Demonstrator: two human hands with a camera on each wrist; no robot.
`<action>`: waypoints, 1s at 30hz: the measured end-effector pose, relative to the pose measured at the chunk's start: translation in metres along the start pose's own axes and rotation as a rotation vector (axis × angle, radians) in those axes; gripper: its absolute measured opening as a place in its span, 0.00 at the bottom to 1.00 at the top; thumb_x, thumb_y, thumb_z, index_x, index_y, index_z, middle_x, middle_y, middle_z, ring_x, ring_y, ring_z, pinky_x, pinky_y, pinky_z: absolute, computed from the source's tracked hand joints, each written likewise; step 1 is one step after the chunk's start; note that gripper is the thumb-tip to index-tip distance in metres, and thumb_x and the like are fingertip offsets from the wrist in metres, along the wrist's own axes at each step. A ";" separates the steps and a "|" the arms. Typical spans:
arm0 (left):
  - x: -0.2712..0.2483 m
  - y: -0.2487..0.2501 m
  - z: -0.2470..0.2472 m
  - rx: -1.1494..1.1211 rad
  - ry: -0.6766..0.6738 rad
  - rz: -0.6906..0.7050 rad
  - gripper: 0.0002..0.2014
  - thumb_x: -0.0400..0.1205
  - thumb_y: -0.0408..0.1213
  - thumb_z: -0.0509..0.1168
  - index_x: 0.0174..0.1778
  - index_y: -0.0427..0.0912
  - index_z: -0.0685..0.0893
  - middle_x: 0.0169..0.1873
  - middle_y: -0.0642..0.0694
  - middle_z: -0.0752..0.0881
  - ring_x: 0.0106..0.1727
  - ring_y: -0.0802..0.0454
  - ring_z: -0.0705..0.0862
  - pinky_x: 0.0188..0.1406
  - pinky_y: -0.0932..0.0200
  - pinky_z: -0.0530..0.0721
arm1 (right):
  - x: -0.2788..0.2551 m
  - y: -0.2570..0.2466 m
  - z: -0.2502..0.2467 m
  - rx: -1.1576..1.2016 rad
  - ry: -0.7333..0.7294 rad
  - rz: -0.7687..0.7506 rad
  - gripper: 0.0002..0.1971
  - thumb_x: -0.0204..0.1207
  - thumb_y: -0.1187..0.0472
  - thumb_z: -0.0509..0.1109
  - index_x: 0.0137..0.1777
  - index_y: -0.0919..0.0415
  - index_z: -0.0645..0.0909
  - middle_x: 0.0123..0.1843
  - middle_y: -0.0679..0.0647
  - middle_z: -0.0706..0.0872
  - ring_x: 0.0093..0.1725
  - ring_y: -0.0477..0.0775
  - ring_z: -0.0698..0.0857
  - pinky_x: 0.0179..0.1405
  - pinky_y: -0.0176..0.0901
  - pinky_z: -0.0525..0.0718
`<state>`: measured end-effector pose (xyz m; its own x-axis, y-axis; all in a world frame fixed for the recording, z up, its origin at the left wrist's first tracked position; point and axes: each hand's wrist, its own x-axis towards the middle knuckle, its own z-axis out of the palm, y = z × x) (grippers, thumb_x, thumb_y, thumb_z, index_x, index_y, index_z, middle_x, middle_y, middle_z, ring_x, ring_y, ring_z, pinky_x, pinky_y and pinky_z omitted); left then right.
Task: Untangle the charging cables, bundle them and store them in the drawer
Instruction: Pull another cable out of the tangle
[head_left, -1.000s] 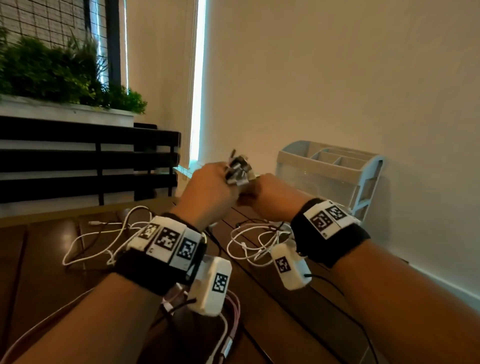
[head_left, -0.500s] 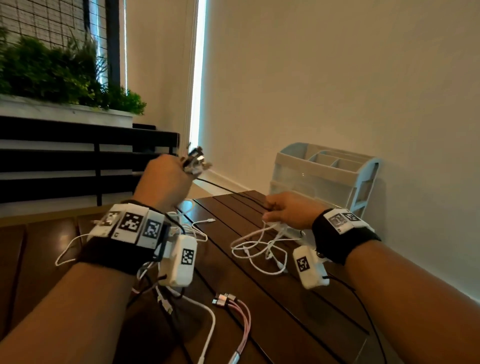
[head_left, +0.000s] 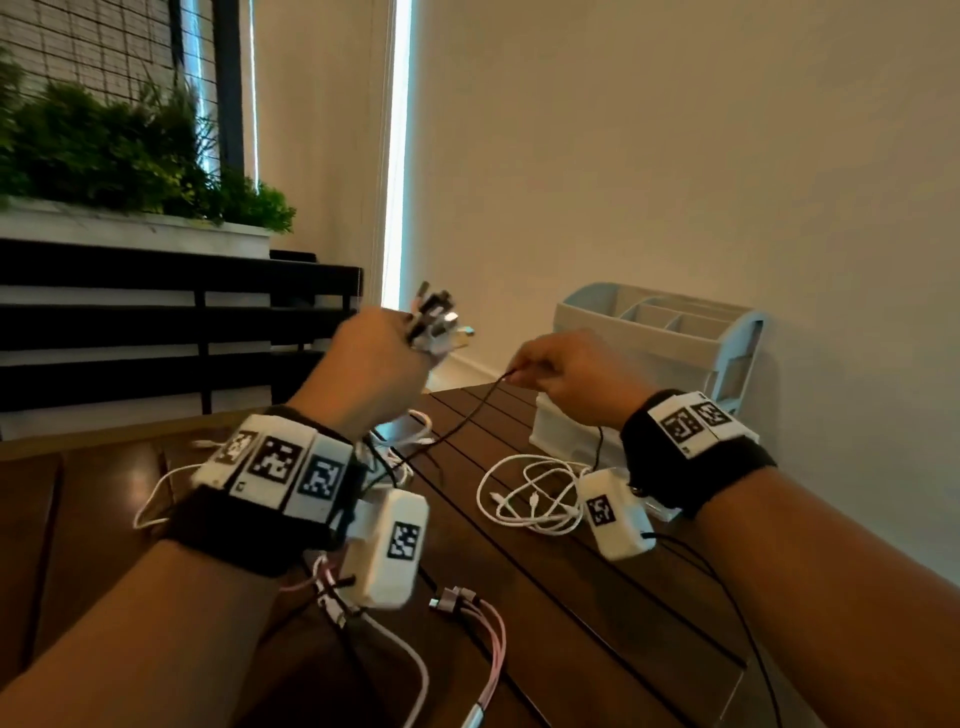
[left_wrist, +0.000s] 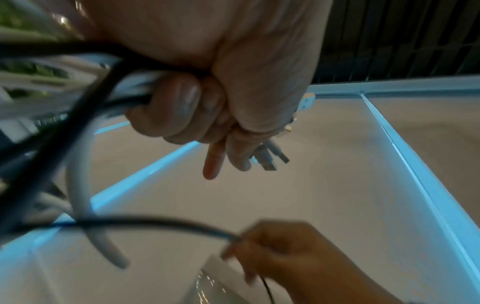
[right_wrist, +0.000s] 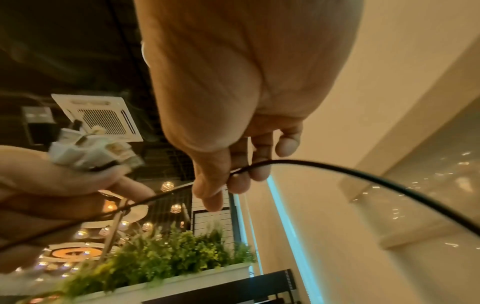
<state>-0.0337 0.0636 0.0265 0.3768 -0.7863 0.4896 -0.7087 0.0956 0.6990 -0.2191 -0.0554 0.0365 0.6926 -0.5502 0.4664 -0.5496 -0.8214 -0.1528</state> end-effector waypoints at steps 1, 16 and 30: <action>-0.001 0.006 0.008 -0.027 -0.037 0.004 0.10 0.79 0.45 0.71 0.38 0.42 0.87 0.31 0.45 0.85 0.32 0.52 0.79 0.29 0.61 0.72 | 0.003 -0.010 0.001 -0.013 0.010 -0.037 0.08 0.78 0.57 0.71 0.52 0.56 0.89 0.46 0.53 0.90 0.47 0.50 0.85 0.49 0.43 0.79; 0.051 0.004 -0.015 0.819 -0.163 -0.036 0.09 0.80 0.39 0.68 0.42 0.35 0.81 0.30 0.46 0.77 0.34 0.48 0.78 0.37 0.54 0.77 | -0.029 0.062 0.013 0.204 -0.180 0.372 0.08 0.82 0.62 0.66 0.42 0.62 0.80 0.36 0.59 0.86 0.26 0.52 0.84 0.28 0.40 0.83; 0.032 0.026 0.065 0.441 -0.296 0.000 0.09 0.80 0.38 0.68 0.45 0.34 0.85 0.36 0.41 0.83 0.38 0.45 0.79 0.27 0.59 0.71 | -0.014 0.013 0.014 0.121 -0.108 0.155 0.06 0.83 0.62 0.62 0.45 0.60 0.79 0.40 0.58 0.84 0.39 0.60 0.84 0.50 0.62 0.85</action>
<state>-0.0789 0.0012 0.0269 0.2377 -0.9311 0.2767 -0.9161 -0.1202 0.3825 -0.2294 -0.0604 0.0158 0.6537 -0.6791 0.3340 -0.5982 -0.7340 -0.3215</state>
